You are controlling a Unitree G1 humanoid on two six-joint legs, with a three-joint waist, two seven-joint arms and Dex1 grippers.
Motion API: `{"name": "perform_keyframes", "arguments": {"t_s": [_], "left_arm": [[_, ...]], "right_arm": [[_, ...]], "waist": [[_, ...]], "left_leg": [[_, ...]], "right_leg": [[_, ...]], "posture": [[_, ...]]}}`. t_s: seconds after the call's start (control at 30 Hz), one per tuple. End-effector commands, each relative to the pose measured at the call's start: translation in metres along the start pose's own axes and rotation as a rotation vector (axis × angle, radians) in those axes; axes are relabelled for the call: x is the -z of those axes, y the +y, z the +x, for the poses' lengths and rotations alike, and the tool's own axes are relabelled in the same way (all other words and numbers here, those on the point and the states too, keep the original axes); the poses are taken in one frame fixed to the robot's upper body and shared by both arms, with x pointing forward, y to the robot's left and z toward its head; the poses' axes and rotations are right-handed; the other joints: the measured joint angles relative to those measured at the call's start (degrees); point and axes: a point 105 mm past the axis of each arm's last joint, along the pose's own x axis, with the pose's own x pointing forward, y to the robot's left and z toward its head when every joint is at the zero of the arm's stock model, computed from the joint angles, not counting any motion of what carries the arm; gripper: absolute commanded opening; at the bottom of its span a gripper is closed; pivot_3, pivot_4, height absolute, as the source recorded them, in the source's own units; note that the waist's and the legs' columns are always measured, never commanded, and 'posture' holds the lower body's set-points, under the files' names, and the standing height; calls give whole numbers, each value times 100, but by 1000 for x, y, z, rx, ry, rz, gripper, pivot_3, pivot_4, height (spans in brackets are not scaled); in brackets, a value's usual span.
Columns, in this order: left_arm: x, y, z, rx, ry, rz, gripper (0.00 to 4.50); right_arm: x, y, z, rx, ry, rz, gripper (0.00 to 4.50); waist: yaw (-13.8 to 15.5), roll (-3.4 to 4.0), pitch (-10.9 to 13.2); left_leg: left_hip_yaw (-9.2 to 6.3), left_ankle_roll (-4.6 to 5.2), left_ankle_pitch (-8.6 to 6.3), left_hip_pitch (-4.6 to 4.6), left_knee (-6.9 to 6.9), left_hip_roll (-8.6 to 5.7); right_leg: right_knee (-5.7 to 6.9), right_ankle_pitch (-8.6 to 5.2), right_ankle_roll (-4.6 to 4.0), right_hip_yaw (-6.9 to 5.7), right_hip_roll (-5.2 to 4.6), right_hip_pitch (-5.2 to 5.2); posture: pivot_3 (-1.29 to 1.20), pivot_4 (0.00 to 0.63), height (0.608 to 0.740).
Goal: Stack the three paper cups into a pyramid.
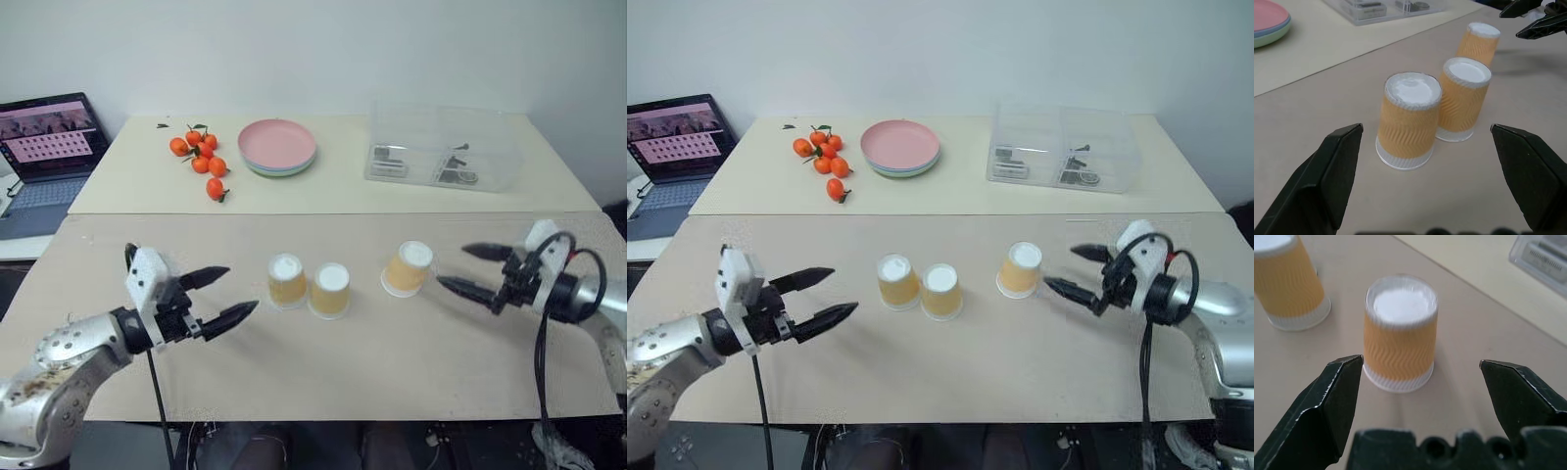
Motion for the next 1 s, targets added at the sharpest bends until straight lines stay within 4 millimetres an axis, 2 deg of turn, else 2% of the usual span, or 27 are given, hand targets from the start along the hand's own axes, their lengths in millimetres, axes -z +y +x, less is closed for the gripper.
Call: {"name": "perform_keyframes", "arguments": {"t_s": [0.03,0.2,0.73,1.0], "left_arm": [[-6,-15,4,48,-33,50,4491],[-6,-20,8,78,-39,57,4491],[-5,-35,27,220,-32,76,4491],[-10,-30,36,247,-39,97,4491]], "right_arm": [[-12,3,6,-3,-68,-41,4500],[-18,11,20,-28,-116,-29,4500],[-25,5,41,-49,-152,-46,4500],[-28,5,50,-57,-178,-42,4500]], "waist": [[-47,0,0],[-97,0,0],[-93,0,0],[-103,0,0]], "left_leg": [[4,-1,0,2,0,5],[13,-6,4,30,1,12],[13,1,0,56,-1,14],[12,2,-1,57,-1,13]], "right_leg": [[0,1,-3,2,3,2],[2,-6,13,9,10,26],[-1,0,0,10,14,52],[-4,1,0,10,14,55]], "posture": [[0,150,728],[0,150,728],[0,150,728],[0,150,728]]}}
